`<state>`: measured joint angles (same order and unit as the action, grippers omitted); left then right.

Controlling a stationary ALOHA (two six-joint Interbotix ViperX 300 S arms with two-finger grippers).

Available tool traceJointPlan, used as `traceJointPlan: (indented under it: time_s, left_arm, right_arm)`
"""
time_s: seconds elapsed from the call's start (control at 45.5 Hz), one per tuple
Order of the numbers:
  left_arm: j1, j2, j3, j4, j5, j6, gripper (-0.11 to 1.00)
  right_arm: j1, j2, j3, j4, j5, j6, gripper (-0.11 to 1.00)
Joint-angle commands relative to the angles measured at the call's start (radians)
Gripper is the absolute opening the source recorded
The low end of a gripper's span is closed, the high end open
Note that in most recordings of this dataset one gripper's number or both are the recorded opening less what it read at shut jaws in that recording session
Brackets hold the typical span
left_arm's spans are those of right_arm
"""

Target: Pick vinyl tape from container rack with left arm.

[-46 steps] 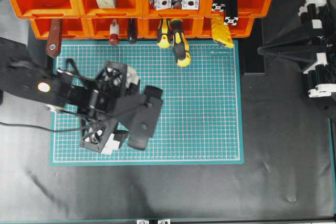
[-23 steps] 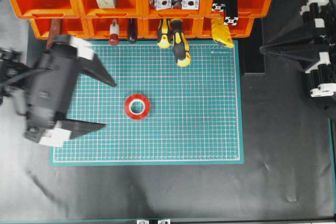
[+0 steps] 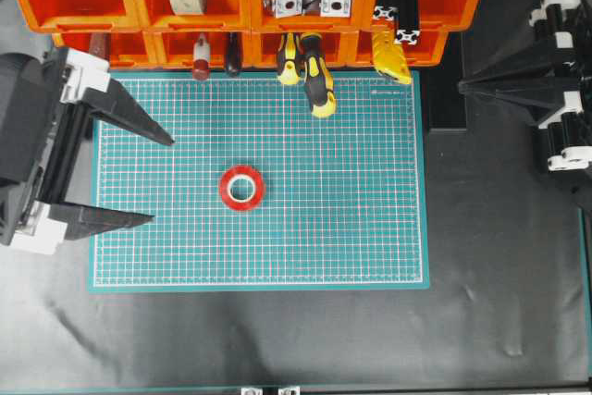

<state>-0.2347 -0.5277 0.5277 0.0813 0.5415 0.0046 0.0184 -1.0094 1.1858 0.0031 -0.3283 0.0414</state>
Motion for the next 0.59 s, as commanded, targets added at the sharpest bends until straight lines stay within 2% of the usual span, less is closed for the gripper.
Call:
traceJointPlan:
  time_s: [0.0,0.571]
  left_arm:
    - [0.002,-0.018,-0.006,-0.002,-0.014,0.0,0.89]
    - [0.0,-0.058,0.023,-0.002,-0.041,-0.003,0.89]
  right_arm:
    - [0.0,0.002,-0.035,0.002,0.0,0.0,0.01]
    - [0.0,0.0,-0.035,0.002,-0.003,0.002,0.01]
